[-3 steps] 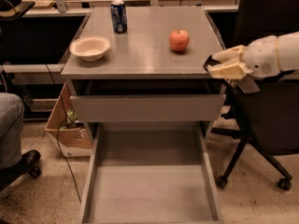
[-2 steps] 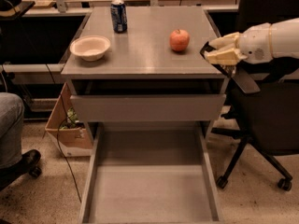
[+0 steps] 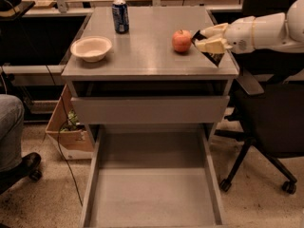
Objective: Pick rxbar chocolate from middle drawer and place on counter
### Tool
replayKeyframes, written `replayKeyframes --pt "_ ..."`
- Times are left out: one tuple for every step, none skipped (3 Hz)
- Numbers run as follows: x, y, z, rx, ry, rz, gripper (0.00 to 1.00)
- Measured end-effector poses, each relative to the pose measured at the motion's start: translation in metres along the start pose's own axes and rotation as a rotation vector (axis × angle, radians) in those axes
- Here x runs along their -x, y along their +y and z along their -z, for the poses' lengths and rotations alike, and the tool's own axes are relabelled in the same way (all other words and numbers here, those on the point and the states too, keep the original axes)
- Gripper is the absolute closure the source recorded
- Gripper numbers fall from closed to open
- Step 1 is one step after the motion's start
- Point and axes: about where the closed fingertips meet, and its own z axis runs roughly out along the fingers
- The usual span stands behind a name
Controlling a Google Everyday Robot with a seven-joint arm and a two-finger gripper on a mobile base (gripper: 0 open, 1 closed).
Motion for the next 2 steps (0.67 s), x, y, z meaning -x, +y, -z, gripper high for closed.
replayKeyframes --pt "-0.004 -0.007 -0.03 0.0 -0.017 -0.009 0.81" --pt "-0.01 -0.011 -0.055 0.001 -0.017 -0.008 0.58"
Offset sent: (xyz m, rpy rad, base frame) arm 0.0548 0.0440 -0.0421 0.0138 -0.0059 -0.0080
